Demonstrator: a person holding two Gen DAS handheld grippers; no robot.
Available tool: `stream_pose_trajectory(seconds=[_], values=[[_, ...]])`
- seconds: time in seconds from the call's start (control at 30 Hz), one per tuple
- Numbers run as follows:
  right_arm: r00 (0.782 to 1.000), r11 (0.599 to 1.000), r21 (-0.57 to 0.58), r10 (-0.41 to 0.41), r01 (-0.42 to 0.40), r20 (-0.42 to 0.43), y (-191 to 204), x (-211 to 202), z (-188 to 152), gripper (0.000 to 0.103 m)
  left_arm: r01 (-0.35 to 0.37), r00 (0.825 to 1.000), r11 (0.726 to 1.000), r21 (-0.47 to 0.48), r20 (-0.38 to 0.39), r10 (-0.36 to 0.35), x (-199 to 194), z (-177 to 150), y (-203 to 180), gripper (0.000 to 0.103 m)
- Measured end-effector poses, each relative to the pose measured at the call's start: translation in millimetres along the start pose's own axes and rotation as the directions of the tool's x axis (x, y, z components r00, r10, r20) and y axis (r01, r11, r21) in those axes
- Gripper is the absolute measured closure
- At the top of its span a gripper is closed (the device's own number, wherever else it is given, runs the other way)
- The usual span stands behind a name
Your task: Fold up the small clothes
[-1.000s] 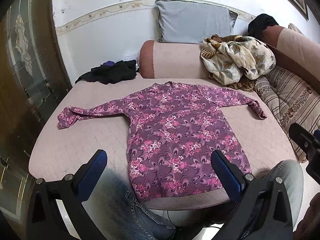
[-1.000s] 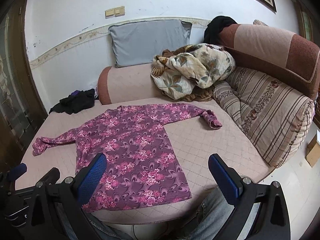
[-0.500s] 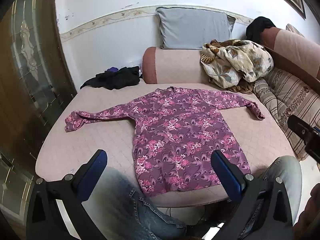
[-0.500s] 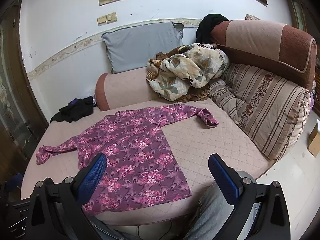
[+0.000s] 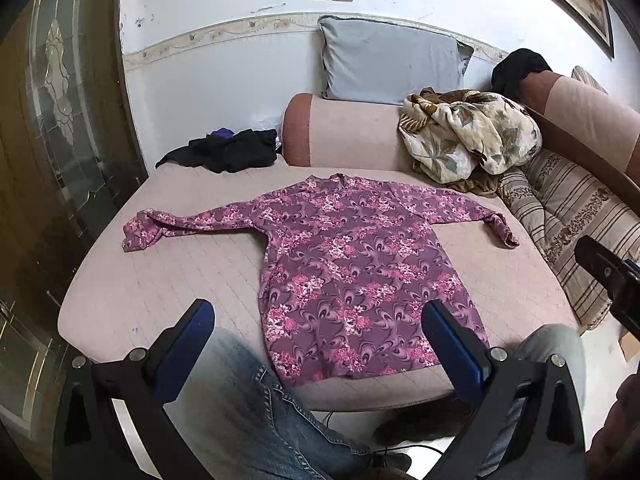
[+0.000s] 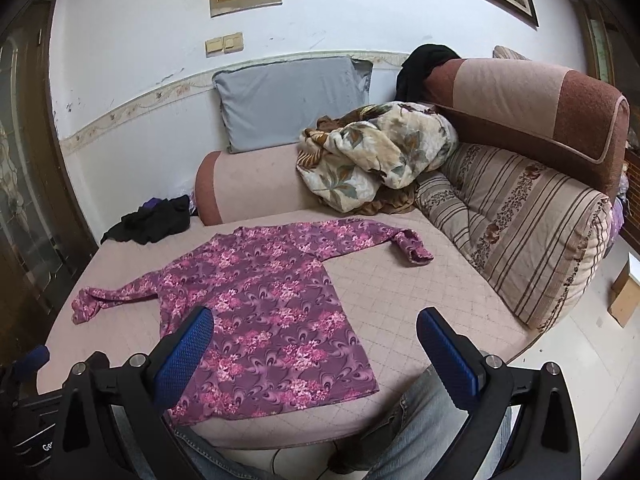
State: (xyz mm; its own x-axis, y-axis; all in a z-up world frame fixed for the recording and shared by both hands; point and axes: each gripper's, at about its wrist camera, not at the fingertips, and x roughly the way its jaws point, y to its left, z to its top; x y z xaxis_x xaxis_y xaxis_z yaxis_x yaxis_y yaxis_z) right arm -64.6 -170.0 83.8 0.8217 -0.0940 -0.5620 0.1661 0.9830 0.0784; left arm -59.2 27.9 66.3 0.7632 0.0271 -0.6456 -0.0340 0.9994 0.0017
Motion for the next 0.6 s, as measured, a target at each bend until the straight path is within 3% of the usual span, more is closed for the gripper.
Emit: stream_pose_trajectory(seconds=[0.27,0.6], values=[[1.000,0.999,-0.030,0.025,-0.025,0.006,9,7,5,0.000,-0.019,1.000,1.000,-0.011,-0.018,0.019,19,11,2,0.000],[0.993,0.995,0.036,0.091,-0.088,-0.071,-12,59,13,0.000,-0.003,0.997,0.999,0.035,-0.080,0.006,71,38,-18,0.000]])
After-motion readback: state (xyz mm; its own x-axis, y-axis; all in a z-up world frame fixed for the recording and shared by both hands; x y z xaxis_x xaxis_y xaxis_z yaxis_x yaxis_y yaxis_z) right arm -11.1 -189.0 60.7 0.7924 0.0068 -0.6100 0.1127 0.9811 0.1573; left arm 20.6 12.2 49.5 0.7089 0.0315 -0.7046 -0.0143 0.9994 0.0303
